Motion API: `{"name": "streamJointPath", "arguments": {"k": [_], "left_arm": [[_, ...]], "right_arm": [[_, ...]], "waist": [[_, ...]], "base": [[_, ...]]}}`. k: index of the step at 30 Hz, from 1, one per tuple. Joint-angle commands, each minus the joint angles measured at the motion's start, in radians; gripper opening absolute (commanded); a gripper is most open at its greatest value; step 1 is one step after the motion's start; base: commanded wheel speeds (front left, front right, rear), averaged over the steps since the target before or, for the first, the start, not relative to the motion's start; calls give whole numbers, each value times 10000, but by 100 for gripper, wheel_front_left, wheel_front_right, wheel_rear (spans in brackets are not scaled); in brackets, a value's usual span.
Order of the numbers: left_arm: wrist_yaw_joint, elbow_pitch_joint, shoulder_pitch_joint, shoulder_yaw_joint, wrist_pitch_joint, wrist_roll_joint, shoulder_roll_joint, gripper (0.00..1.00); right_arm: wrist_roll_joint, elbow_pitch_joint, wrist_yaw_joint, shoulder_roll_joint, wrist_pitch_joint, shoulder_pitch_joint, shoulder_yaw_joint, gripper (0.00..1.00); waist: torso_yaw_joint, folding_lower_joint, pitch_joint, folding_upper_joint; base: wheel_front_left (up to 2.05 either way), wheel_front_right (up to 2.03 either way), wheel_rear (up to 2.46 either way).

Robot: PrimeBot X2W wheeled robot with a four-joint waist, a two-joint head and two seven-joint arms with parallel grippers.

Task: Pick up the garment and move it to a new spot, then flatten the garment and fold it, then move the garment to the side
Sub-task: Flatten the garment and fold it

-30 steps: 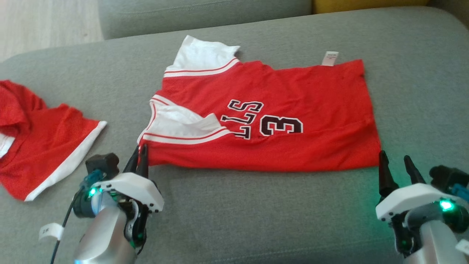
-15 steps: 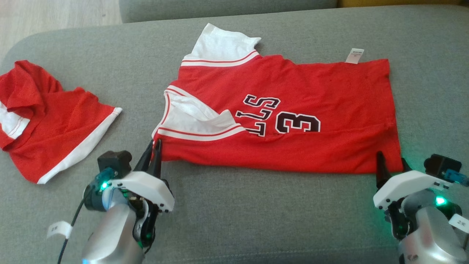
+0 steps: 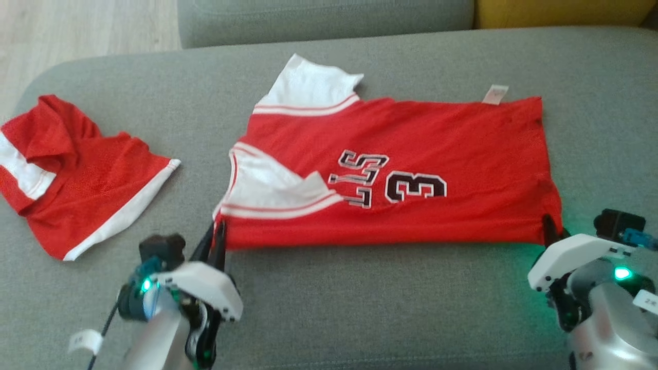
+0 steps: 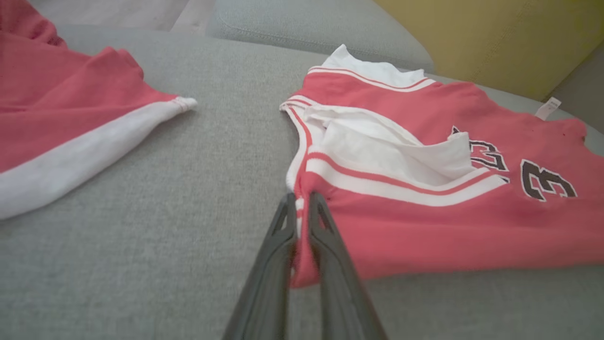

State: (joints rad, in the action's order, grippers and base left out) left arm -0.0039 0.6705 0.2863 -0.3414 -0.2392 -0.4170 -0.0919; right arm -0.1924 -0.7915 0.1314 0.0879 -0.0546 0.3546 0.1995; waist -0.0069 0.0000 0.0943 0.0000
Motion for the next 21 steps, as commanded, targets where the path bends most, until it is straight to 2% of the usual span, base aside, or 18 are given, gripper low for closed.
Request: {"name": "streamJointPath", "arguments": {"k": [1, 11, 17, 20, 21], "left_arm": [[37, -207, 61, 380, -32, -115, -330, 0], [-243, -718, -1558, -47, 650, -323, -517, 0], [-293, -1443, -2320, -248, 1154, -429, -667, 0], [-253, -1866, -2664, -324, 1457, -491, -755, 0], [-221, -1999, -2751, -344, 1497, -486, -781, 20]], "right_arm": [[35, 407, -7, 315, -92, 9, -301, 0], [-584, 1489, -7, 1376, -1867, -1053, -813, 0], [-909, 2416, -7, 1510, -2704, -1925, -674, 0], [-936, 2924, -7, 1332, -2923, -2465, -355, 0], [-892, 3090, -7, 1204, -2947, -2643, -275, 49]], "waist": [[27, 0, -157, 0], [75, 0, -914, 0], [37, 0, -1120, 0], [-8, 0, -1202, 0], [-24, 0, -1219, 0]], "base": [[0, 0, 0], [0, 0, 0], [0, 0, 0], [0, 0, 0], [0, 0, 0]]}}
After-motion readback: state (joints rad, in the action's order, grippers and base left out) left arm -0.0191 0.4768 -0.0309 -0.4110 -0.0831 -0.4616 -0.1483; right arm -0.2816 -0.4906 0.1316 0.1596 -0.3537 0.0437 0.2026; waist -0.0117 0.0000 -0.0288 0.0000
